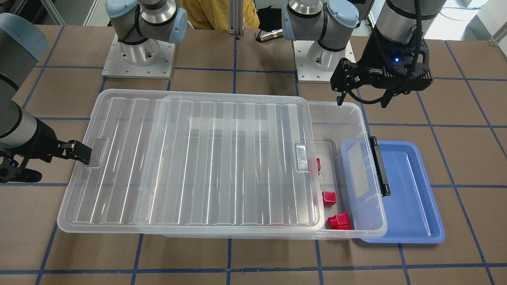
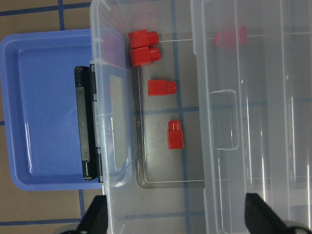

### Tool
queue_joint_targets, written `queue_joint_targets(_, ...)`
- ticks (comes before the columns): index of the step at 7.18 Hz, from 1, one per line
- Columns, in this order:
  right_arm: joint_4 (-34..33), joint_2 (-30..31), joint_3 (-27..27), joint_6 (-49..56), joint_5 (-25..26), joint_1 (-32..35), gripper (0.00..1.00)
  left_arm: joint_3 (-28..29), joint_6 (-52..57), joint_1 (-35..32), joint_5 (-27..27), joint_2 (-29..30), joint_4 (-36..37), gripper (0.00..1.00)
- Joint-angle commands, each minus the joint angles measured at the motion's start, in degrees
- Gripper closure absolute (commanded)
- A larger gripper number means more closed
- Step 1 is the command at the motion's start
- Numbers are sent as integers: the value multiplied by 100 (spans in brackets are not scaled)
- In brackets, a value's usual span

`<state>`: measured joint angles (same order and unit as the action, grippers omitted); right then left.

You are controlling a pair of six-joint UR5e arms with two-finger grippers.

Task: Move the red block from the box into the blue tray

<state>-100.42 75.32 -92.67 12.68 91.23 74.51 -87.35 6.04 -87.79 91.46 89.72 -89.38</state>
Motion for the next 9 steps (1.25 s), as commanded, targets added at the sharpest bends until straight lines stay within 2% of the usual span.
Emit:
queue_joint_targets(1, -4, 1, 3, 182, 9, -129, 0, -1, 2, -2, 4, 1, 0, 0)
queue_joint_targets(7, 32, 44, 20, 182, 132, -323, 0, -10, -15, -2, 12, 10, 0, 0)
queue_joint_targets(9, 154, 367, 91, 130, 79, -262, 0, -27, -59, -10, -22, 132, 9, 0)
